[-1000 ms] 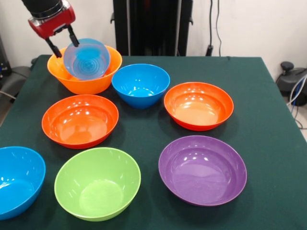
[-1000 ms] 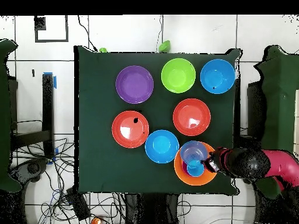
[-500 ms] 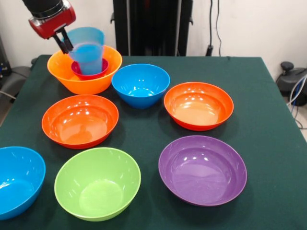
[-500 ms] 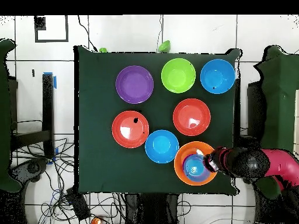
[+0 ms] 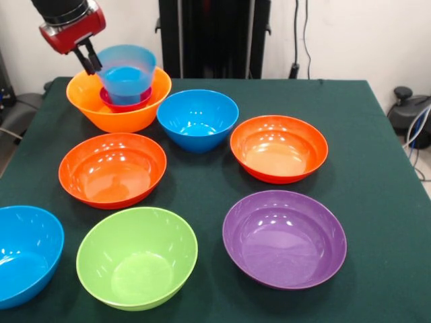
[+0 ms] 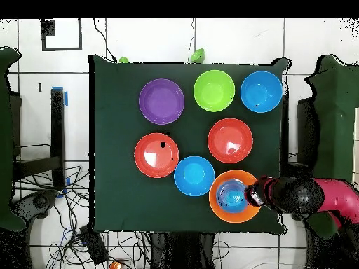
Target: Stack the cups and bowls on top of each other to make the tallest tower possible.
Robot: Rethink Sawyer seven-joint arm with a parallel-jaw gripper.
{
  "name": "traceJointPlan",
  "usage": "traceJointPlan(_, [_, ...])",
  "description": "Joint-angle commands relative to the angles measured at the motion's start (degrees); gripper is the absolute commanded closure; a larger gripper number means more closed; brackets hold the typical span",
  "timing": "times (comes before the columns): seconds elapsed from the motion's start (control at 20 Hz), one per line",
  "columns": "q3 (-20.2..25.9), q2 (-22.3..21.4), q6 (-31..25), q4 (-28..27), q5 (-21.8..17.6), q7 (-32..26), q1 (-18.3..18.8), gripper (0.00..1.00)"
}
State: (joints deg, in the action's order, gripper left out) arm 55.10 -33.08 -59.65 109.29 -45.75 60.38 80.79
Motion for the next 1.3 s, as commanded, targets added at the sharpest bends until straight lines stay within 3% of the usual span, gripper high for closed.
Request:
traceJointPlan(0.05, [2.5,-1.3,3.6,0.5,-0.9,-9.2,-3.3,1.00])
traceJointPlan(0.5, [5.1,-5.8,3.0,2.2,1.2,-7.5,-3.0,1.00])
traceJointPlan(0.9, [12.1,-11.4,2.9,8.4,9.6,-5.9,2.6,1.00])
traceJointPlan(1.3, [11.8,-10.7,1.8,9.6,11.0,-5.1,2.5,1.00])
